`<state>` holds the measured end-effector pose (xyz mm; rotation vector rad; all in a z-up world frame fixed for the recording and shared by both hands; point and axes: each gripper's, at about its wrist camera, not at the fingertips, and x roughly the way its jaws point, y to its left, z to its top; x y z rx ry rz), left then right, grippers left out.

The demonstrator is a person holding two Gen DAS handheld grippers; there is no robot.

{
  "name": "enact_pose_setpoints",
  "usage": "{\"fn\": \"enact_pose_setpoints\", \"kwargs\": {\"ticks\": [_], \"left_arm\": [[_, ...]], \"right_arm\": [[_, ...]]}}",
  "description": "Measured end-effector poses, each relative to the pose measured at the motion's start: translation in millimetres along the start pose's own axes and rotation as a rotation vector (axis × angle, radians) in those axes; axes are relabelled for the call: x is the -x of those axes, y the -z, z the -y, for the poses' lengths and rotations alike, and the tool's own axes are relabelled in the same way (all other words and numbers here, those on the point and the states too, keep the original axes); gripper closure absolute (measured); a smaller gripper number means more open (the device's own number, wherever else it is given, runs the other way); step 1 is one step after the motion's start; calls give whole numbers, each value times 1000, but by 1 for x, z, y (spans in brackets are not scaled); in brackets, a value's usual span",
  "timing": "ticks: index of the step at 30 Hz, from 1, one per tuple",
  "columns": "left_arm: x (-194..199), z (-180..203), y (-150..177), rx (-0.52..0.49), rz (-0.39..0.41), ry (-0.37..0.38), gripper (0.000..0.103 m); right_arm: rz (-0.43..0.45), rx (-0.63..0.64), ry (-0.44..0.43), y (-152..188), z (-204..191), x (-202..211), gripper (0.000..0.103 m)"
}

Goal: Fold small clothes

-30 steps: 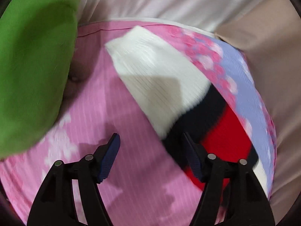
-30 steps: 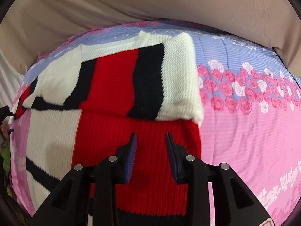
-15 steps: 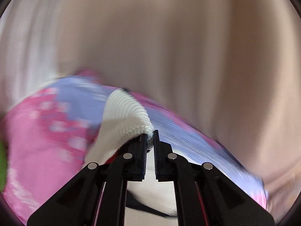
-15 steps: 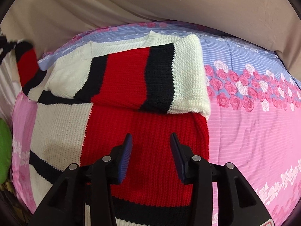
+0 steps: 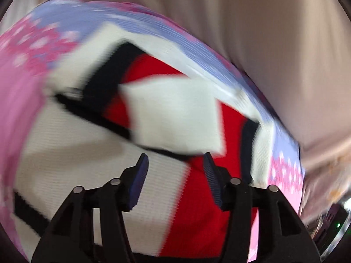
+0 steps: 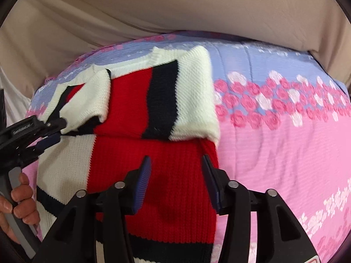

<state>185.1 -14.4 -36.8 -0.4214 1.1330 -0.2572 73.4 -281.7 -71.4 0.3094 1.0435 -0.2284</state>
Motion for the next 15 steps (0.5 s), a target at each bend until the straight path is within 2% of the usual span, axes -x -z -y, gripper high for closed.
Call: {"fn": "enact_pose_setpoints", "kwargs": {"ticks": [2, 5, 8, 12, 15], "left_arm": [[9, -33, -18, 102, 33, -26, 52], [10, -68, -34, 176, 51, -103, 52], [7, -101, -47, 273, 43, -121, 52], [-1, -121, -60, 367, 31, -101, 52], [-7, -125, -65, 363, 26, -117, 52]], "right_arm": [[23, 73, 7, -12, -20, -3, 51], [55, 250, -4, -27, -70, -9, 49], [80, 435, -28, -37, -124, -23, 43], [27, 627, -71, -34, -181, -57, 42], [-25, 700, -89, -26, -203, -81, 42]]}}
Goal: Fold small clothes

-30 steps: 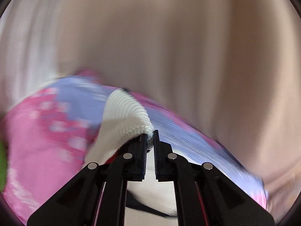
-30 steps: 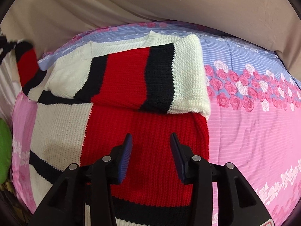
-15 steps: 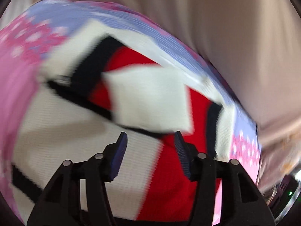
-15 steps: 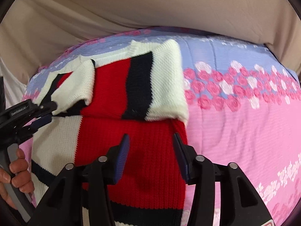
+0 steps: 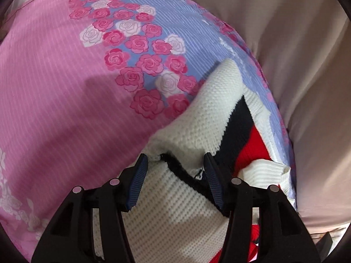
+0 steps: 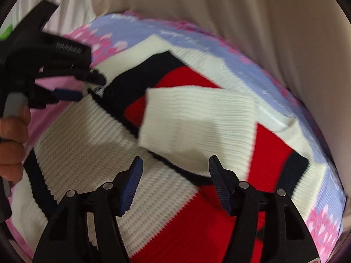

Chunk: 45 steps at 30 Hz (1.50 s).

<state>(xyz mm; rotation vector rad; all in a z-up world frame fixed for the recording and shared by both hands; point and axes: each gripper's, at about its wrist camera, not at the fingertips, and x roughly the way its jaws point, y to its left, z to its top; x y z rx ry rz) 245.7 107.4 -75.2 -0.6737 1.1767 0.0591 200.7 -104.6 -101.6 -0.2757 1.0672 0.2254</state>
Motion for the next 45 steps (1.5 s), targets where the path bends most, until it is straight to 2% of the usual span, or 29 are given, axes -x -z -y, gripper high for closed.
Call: {"fn": "enact_pose_setpoints", "kwargs": {"ticks": [1, 2, 3, 4, 5, 7, 10, 12, 13, 15, 17, 18, 20, 21, 22, 23, 25, 26, 29, 30, 31, 32, 34, 36, 38, 39, 40, 43, 45], "left_arm": [[-2, 5, 1, -11, 6, -10, 52], [-3, 7, 1, -19, 11, -19, 52], [-4, 9, 1, -27, 14, -29, 53], [-5, 11, 1, -37, 20, -47, 54], [-5, 13, 0, -44, 28, -66, 55], [-7, 14, -2, -52, 33, -96, 57], [-9, 12, -4, -45, 26, -108, 58], [-12, 11, -5, -47, 24, -116, 58], [-14, 9, -4, -47, 14, -120, 57], [-18, 9, -1, -52, 10, -126, 57], [-18, 12, 2, -58, 18, -136, 57], [-15, 13, 4, -43, 14, -122, 58], [-5, 13, 10, 6, 2, -62, 57], [1, 11, 14, 33, 0, -29, 53], [6, 10, 18, 60, 3, 10, 50], [7, 10, 21, 70, 1, 22, 48], [-2, 11, 23, 85, -23, 27, 45], [-9, 10, 22, 94, -38, 12, 46], [-23, 6, 19, 120, -46, -22, 54], [-23, 6, 17, 117, -30, -36, 63], [-22, 8, 15, 104, -18, -28, 86], [-19, 8, 13, 89, -13, -18, 94], [-6, 11, 7, 65, 36, -21, 94], [9, 13, 3, 35, 88, -30, 95], [9, 9, -1, 29, 93, -40, 94], [2, 8, -1, 16, 77, -61, 94], [-6, 8, 1, 2, 57, -86, 94], [-19, 7, 8, -2, 41, -118, 94], [-16, 10, 9, -26, 62, -129, 94]], "right_arm": [[-7, 2, 10, -2, -1, -7, 43], [-11, -5, 15, -3, 1, -12, 52], [-8, -35, 14, -5, 7, -14, 63], [-4, -91, 7, -7, 19, -13, 86], [5, -164, -29, -7, 34, -8, 95], [53, -304, -71, -4, 64, 6, 96], [139, -548, -68, 19, 122, 39, 96], [170, -743, -66, 55, 166, 56, 96], [168, -852, -70, 79, 187, 60, 96], [129, -973, -62, 116, 208, 56, 97], [37, -993, -10, 143, 215, 40, 96], [9, -997, -26, 151, 215, 33, 96], [21, -1022, -74, 160, 215, 30, 95], [45, -1026, -83, 160, 215, 34, 93], [68, -1025, -90, 158, 214, 39, 84], [85, -1029, -104, 157, 215, 41, 65], [112, -1039, -138, 155, 216, 40, 47], [112, -1045, -140, 151, 219, 36, 46], [72, -1050, -136, 140, 218, 14, 46], [66, -1052, -135, 137, 218, 10, 46], [62, -1050, -135, 132, 218, 6, 56], [65, -1042, -133, 126, 216, 5, 92], [88, -1036, -160, 119, 215, 14, 94], [192, -1012, -149, 111, 214, 39, 94], [260, -1001, -153, 109, 214, 60, 94], [265, -996, -146, 109, 213, 61, 94], [237, -979, -125, 110, 210, 55, 94], [36, -978, -90, 126, 207, 2, 95], [85, -1020, -108, 131, 207, 12, 95]]}}
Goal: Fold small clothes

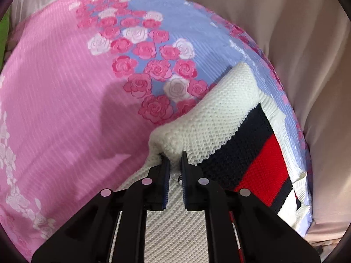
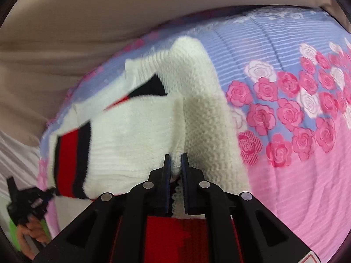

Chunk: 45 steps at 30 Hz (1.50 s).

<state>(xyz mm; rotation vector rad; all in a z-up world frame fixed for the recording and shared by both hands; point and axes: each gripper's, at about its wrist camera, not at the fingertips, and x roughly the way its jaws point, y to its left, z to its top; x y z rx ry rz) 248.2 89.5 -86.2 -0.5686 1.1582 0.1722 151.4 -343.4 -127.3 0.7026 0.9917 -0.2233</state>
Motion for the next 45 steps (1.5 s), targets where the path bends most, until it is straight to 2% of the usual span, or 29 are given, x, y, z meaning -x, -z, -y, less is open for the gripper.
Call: {"fn": "enact_pose_setpoints", "kwargs": {"ticks": [2, 5, 7, 9, 11, 12, 13, 14, 16, 18, 21, 22, 25, 27, 28, 31, 33, 35, 36, 37, 38, 39, 40, 42, 45], "left_arm": [[-1, 0, -1, -14, -1, -6, 94], [-9, 2, -4, -17, -7, -19, 94], [-10, 7, -5, -44, 1, -35, 92], [-6, 6, -1, -59, 1, -13, 90], [5, 1, 2, -82, -2, 63, 72], [12, -1, 4, -101, 4, 73, 55], [24, -7, 8, -138, 22, 78, 44], [35, -14, 13, -180, 38, 80, 41], [53, -31, 26, -262, 36, 78, 28], [66, -54, 43, -325, 9, 67, 23], [75, -99, 77, -385, -81, 14, 20], [77, -117, 90, -375, -122, -5, 20], [82, -158, 122, -326, -229, 8, 20], [85, -172, 140, -293, -283, 39, 20], [84, -175, 144, -281, -303, 55, 19], [86, -172, 152, -308, -294, 80, 16], [88, -169, 156, -306, -290, 86, 16], [87, -168, 159, -293, -296, 88, 19], [87, -167, 157, -286, -288, 92, 31], [87, -165, 155, -284, -280, 113, 49], [84, -162, 154, -286, -288, 123, 66], [83, -161, 152, -286, -293, 125, 76], [84, -160, 150, -281, -287, 130, 95], [91, -159, 147, -276, -277, 165, 96], [117, -159, 145, -291, -242, 213, 97]], "right_arm": [[44, 5, -19, 0, -6, 13, 95], [-23, 77, 58, 2, -5, -12, 95], [-20, 83, 65, 1, -10, -6, 93], [3, 72, 36, 2, -13, 12, 89], [30, 95, 51, 11, -17, 33, 87], [36, 114, 58, 17, -18, 42, 85], [33, 142, 66, 29, -17, 56, 78], [27, 159, 78, 37, -14, 64, 69], [-3, 203, 111, 70, 1, 87, 57], [-59, 222, 142, 105, 24, 105, 52], [-193, 196, 146, 165, 52, 121, 52], [-239, 184, 151, 189, 61, 126, 52], [-321, 165, 143, 237, 72, 132, 52], [-349, 138, 108, 257, 75, 135, 52], [-358, 123, 77, 266, 75, 134, 48], [-330, 151, 65, 271, 66, 132, 32], [-314, 169, 52, 267, 56, 125, 31], [-290, 171, 32, 263, 50, 121, 31], [-280, 165, 26, 263, 50, 122, 31], [-267, 160, 21, 263, 51, 123, 34], [-250, 150, 13, 259, 50, 122, 54], [-247, 141, 3, 260, 54, 125, 71], [-253, 117, -6, 257, 56, 123, 88], [-228, 57, -33, 252, 61, 130, 89], [-147, 50, -39, 244, 63, 159, 91]]}}
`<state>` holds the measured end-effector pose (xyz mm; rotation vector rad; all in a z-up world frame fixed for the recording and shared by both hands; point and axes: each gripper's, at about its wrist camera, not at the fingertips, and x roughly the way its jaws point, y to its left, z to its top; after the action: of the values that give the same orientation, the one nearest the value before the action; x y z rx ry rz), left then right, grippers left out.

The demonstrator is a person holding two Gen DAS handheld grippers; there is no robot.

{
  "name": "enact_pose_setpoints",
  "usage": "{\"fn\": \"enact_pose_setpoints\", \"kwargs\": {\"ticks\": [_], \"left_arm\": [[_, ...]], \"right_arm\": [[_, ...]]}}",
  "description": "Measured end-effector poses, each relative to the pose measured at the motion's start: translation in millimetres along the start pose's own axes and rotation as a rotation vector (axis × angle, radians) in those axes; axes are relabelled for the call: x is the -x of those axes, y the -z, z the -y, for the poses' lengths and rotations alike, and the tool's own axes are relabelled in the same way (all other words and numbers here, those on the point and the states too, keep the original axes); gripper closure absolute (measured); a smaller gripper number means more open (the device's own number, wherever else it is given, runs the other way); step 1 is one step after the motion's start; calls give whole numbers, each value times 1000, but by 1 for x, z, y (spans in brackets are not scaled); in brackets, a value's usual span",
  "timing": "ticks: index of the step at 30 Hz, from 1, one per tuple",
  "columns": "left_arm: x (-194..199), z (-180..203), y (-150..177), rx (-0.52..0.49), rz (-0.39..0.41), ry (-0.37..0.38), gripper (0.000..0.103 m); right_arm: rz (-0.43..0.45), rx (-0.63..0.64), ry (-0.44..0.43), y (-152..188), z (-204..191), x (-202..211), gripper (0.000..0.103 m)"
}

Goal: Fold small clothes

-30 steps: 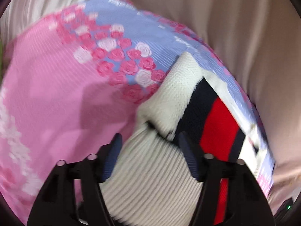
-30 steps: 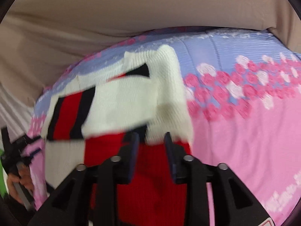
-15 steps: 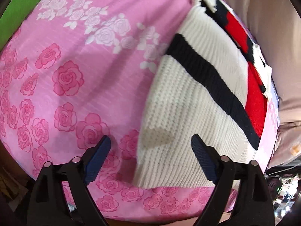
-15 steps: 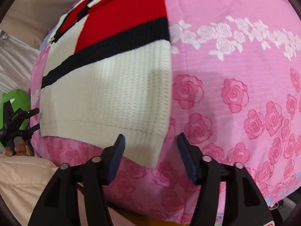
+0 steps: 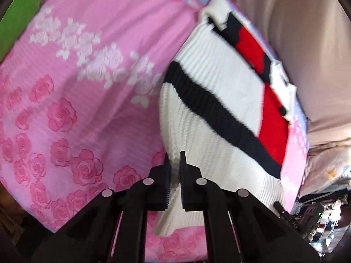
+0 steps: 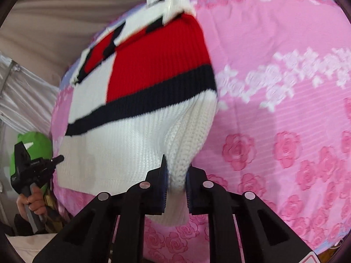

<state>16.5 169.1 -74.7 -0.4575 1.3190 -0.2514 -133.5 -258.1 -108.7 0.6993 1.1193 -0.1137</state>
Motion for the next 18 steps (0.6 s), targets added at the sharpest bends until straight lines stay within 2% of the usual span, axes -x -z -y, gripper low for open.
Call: {"fn": "enact_pose_setpoints", "kwargs": {"ticks": [3, 6, 9, 10, 12, 14, 16, 18], "left_arm": [[18, 3, 11, -26, 0, 31, 98], [28, 3, 32, -64, -38, 38, 98], [30, 0, 67, -105, -128, 16, 98], [30, -2, 85, -129, -184, 6, 98], [33, -4, 110, -154, -267, -8, 98], [45, -6, 126, -169, -316, -20, 99], [62, -5, 128, -167, -321, -18, 99], [85, 5, 106, -151, -247, 21, 99]], "right_arm": [[49, 14, 13, 4, 0, 30, 92], [29, 76, 70, 19, 4, 48, 93], [-48, 123, 135, 47, 13, 56, 93], [-85, 133, 151, 57, 17, 58, 93], [-188, 151, 170, 84, 30, 61, 93], [-295, 211, 189, 113, 32, 68, 93], [-350, 242, 156, 126, 27, 79, 93], [-323, 264, 102, 115, 12, 97, 93]]}}
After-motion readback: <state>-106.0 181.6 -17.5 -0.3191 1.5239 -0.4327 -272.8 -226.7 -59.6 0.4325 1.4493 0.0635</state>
